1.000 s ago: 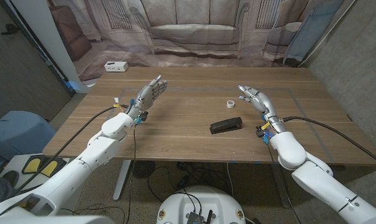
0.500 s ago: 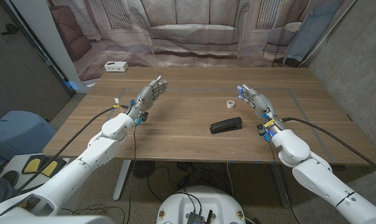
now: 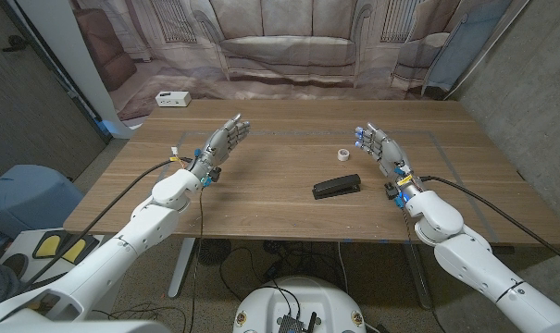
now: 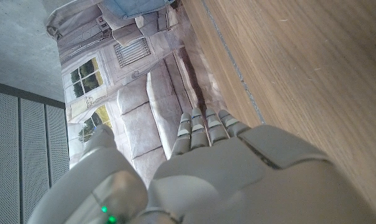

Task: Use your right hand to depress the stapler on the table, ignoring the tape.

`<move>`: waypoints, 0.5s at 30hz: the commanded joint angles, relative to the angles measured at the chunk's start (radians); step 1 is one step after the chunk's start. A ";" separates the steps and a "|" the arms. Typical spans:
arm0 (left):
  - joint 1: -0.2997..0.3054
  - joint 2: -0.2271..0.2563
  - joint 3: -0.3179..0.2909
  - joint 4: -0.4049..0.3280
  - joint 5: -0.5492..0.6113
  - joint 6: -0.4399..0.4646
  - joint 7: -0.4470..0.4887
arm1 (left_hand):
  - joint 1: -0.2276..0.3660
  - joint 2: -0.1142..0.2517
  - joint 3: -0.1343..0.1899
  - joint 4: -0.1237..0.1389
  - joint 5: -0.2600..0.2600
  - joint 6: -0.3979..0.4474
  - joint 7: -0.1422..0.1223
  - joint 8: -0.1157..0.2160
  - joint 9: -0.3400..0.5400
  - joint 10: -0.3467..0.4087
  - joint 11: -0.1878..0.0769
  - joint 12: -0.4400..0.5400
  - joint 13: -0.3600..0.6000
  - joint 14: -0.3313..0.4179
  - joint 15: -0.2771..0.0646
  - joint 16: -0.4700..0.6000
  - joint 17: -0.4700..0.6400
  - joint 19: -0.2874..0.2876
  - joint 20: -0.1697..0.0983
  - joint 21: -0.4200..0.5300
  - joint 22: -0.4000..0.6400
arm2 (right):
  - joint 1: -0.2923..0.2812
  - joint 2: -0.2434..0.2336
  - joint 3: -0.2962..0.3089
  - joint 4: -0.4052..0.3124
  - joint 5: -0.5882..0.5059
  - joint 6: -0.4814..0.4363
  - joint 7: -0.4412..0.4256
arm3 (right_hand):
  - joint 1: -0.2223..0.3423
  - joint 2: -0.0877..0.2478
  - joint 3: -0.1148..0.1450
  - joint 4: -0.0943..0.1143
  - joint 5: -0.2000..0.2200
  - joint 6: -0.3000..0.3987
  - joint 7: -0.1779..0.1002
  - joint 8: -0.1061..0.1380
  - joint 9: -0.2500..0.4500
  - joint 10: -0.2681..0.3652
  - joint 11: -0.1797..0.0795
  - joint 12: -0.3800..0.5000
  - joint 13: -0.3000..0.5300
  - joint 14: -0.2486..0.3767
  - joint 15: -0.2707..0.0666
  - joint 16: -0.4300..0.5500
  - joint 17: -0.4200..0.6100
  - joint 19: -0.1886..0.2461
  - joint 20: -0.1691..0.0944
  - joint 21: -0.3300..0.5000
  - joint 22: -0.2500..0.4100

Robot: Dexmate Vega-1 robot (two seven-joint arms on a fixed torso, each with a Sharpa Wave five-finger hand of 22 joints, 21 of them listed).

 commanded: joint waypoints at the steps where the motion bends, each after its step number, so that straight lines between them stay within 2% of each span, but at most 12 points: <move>1: -0.002 0.003 0.000 0.002 -0.003 0.005 -0.005 | -0.006 0.001 0.002 -0.003 -0.001 0.007 -0.003 0.002 0.004 0.005 -0.003 -0.003 0.000 0.007 -0.004 0.002 0.004 0.002 0.001 0.005 0.006 | 0.039 0.016 -0.010 0.057 0.056 0.019 0.035 | 0.009 -0.007 -0.002 -0.003 0.002 -0.008 0.007 -0.005 0.003 -0.003 0.003 0.003 0.003 0.002 0.001 0.007 0.000 0.027 0.004 0.015 0.000; 5: -0.003 0.005 -0.003 0.002 -0.004 0.002 -0.008 | -0.006 0.001 0.002 -0.003 -0.001 0.007 -0.005 0.002 0.004 0.004 -0.001 -0.004 0.000 0.007 -0.004 0.002 0.004 0.002 0.000 0.005 0.006 | 0.056 0.026 -0.015 0.082 0.065 0.034 0.052 | 0.012 -0.007 -0.002 -0.003 0.002 -0.019 0.020 -0.007 0.002 -0.006 0.006 0.003 0.002 0.000 0.003 0.008 -0.001 0.051 0.001 0.021 -0.001; 15: 0.000 0.012 -0.007 0.000 -0.009 0.010 -0.009 | -0.006 0.002 0.003 -0.004 -0.001 0.004 -0.007 0.001 0.004 0.003 -0.006 -0.004 0.000 0.006 -0.007 0.002 0.004 0.004 -0.001 0.006 0.006 | 0.092 0.040 -0.029 0.133 0.083 0.045 0.081 | 0.014 -0.011 -0.005 -0.004 0.002 -0.077 0.041 -0.020 0.001 -0.031 0.008 -0.002 0.001 -0.017 0.002 0.005 -0.002 0.050 -0.009 0.014 -0.002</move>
